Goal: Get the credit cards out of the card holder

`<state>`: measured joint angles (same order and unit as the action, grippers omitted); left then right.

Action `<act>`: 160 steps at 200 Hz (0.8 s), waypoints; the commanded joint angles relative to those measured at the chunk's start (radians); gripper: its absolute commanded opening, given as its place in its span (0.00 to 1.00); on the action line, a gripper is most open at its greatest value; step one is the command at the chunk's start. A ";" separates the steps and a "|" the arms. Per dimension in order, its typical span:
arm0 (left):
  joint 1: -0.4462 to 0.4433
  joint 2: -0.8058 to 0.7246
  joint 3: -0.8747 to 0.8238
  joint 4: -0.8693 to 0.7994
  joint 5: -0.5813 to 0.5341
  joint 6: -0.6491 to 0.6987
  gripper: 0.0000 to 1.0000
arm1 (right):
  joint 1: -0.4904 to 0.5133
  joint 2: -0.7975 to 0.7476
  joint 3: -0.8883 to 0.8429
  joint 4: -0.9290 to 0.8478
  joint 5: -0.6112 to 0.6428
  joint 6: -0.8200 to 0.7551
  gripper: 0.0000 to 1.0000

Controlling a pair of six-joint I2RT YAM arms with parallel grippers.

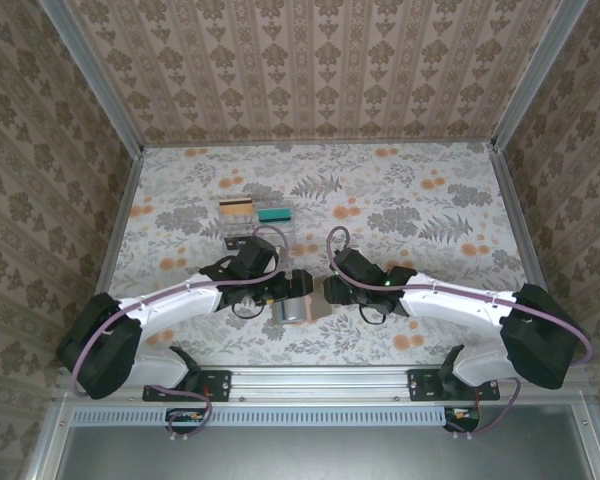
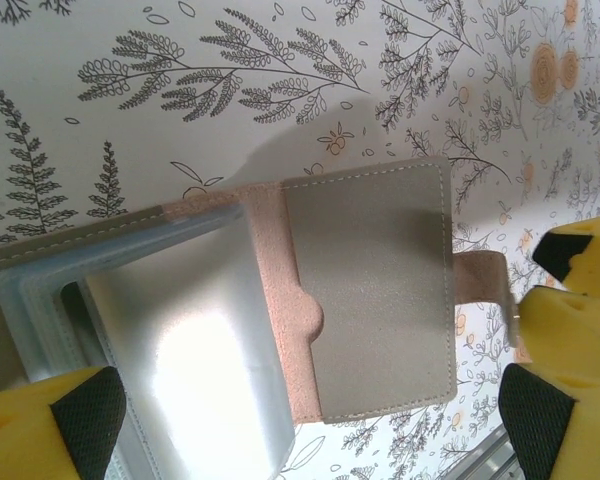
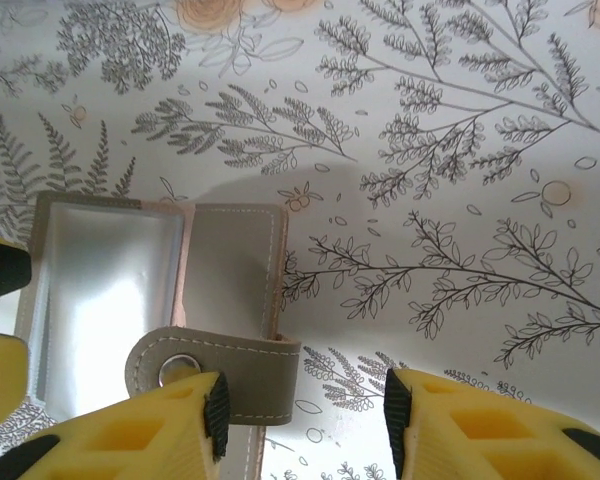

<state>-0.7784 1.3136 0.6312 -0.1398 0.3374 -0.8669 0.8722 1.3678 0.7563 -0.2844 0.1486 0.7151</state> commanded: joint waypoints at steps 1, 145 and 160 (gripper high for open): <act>-0.001 0.026 0.028 -0.007 0.016 0.012 1.00 | -0.006 0.016 -0.011 0.021 -0.018 0.011 0.46; 0.008 0.095 -0.016 0.069 0.045 -0.004 0.97 | -0.003 0.137 -0.027 0.073 -0.052 0.013 0.19; 0.008 0.097 -0.020 0.100 0.065 -0.006 0.98 | -0.004 0.136 -0.031 0.075 -0.052 0.016 0.20</act>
<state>-0.7765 1.3930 0.6331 -0.0853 0.3580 -0.8684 0.8722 1.4971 0.7441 -0.2253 0.1150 0.7151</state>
